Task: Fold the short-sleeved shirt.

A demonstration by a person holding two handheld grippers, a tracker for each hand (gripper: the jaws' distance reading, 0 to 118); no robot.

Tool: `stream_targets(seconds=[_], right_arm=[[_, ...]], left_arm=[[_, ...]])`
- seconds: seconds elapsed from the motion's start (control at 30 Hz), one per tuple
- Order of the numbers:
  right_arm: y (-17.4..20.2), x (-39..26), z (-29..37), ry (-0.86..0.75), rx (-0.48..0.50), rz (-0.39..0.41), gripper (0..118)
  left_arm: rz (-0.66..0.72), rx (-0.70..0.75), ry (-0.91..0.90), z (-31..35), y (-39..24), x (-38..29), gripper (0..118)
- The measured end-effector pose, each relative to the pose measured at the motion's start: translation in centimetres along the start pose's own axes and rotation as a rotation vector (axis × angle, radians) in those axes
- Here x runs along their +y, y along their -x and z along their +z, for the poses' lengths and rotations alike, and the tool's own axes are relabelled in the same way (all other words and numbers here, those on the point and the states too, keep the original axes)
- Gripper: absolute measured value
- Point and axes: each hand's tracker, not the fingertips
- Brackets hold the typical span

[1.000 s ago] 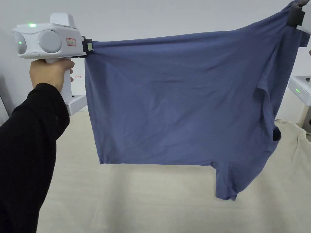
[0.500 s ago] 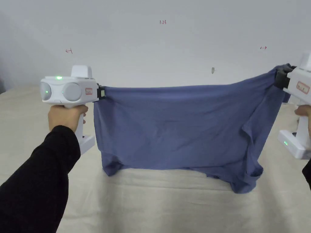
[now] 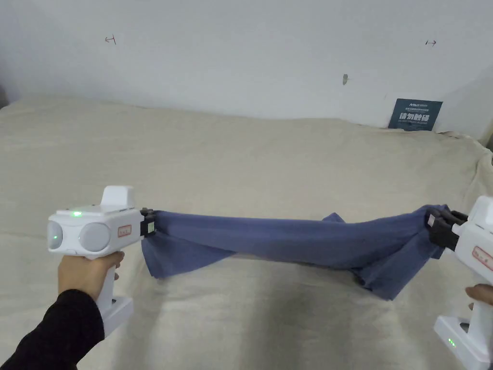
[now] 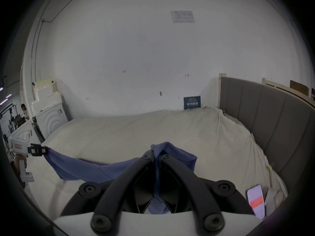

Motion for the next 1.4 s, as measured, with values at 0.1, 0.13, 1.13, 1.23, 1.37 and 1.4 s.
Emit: stream_targets(seconds=[0.1, 0.13, 1.13, 1.23, 1.37, 1.4], right_arm=[[0.4, -3.0, 2.9, 0.029, 0.023, -0.003, 1], [0.7, -4.1, 4.0, 0.036, 0.029, -0.004, 1], [4.5, -20.4, 19.3, 0.309, -0.007, -0.166, 1], [4.0, -21.7, 18.2, 0.371, -0.045, -0.178, 1], [2.9, -23.1, 16.6, 0.434, -0.094, -0.174, 1], [2.9, -23.2, 16.3, 0.455, -0.101, -0.172, 1]], left_arm=[[0.03, 0.003, 0.037, 2.0, 1.0, -3.6, 5], [0.035, 0.002, 0.041, 2.4, 1.6, -4.8, 5], [0.077, 0.018, 0.208, 10.7, 3.7, -22.2, 5], [0.069, 0.025, 0.226, 10.3, 3.5, -23.0, 5], [0.053, 0.042, 0.247, 9.9, 2.9, -23.8, 6], [0.051, 0.05, 0.244, 9.9, 2.8, -23.7, 10]])
